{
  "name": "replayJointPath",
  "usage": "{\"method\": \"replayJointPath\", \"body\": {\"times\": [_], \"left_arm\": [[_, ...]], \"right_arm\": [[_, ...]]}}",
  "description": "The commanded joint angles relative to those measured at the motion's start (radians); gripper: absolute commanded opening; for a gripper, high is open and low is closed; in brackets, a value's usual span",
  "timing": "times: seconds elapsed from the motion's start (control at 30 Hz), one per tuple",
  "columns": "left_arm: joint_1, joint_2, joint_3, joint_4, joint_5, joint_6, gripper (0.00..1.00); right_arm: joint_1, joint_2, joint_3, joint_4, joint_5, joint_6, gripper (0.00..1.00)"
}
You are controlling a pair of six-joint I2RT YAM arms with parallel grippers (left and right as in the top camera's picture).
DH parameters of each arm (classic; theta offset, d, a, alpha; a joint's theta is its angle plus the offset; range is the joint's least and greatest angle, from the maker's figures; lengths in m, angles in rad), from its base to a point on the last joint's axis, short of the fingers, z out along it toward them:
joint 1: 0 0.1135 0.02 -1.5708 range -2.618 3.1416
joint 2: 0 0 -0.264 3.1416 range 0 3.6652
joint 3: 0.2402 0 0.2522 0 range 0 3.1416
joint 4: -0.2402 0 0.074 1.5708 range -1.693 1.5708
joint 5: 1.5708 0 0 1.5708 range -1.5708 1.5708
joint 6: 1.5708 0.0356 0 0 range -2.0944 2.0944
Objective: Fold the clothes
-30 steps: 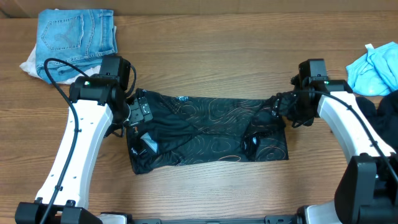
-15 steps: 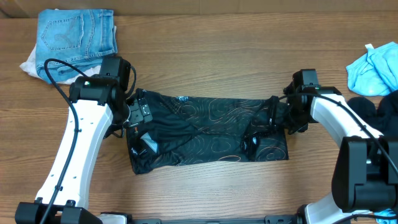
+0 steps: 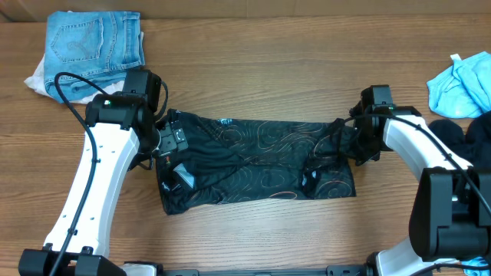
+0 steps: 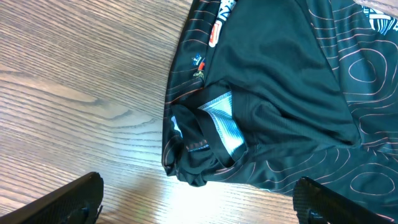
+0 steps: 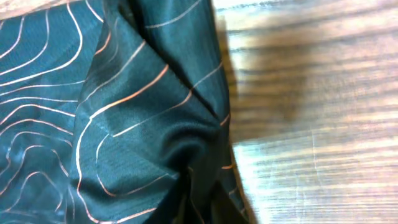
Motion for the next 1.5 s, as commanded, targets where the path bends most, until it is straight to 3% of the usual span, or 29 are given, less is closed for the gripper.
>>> {"method": "replayJointPath", "body": {"times": [0.0,0.3,0.37,0.43,0.9,1.2,1.23,1.27,1.3,1.33,1.4,1.47], "left_arm": [[-0.004,-0.001,0.002,0.0,0.005,0.019,1.0],[-0.004,-0.001,0.002,0.0,0.005,0.019,1.0],[-0.004,-0.001,0.002,0.0,0.005,0.019,1.0],[-0.004,-0.001,0.002,0.0,0.005,0.019,1.0],[-0.004,-0.001,0.002,0.0,0.005,0.019,1.0],[-0.004,-0.001,0.002,-0.003,0.005,0.019,1.0],[-0.004,-0.001,0.002,-0.003,0.005,0.019,1.0],[-0.004,-0.001,0.002,-0.003,0.005,0.019,1.0],[-0.004,-0.001,0.002,-0.004,0.005,0.019,1.0],[-0.004,-0.001,0.002,-0.005,0.005,0.019,1.0],[-0.004,-0.001,0.002,-0.007,0.005,0.019,1.0],[-0.004,-0.001,0.002,-0.01,0.005,0.019,1.0]], "right_arm": [[-0.004,0.003,0.072,-0.024,0.002,-0.003,0.14],[-0.004,0.003,0.081,-0.04,0.001,-0.003,0.2],[-0.004,0.003,0.081,-0.042,-0.007,-0.003,0.16],[-0.002,0.003,0.08,-0.043,-0.043,-0.003,0.04],[0.101,0.003,0.08,0.005,-0.275,0.006,0.04],[0.181,0.005,0.08,0.142,-0.279,0.116,0.04],[0.184,0.006,0.08,0.161,-0.277,0.123,0.05],[0.186,0.008,0.08,0.177,-0.276,0.129,0.17],[0.186,0.01,0.08,0.192,-0.275,0.13,0.34],[0.185,0.011,0.08,0.205,-0.275,0.13,0.42],[0.185,0.012,0.08,0.224,-0.275,0.129,0.52],[0.183,0.011,0.081,0.232,-0.277,0.13,0.53]]}}
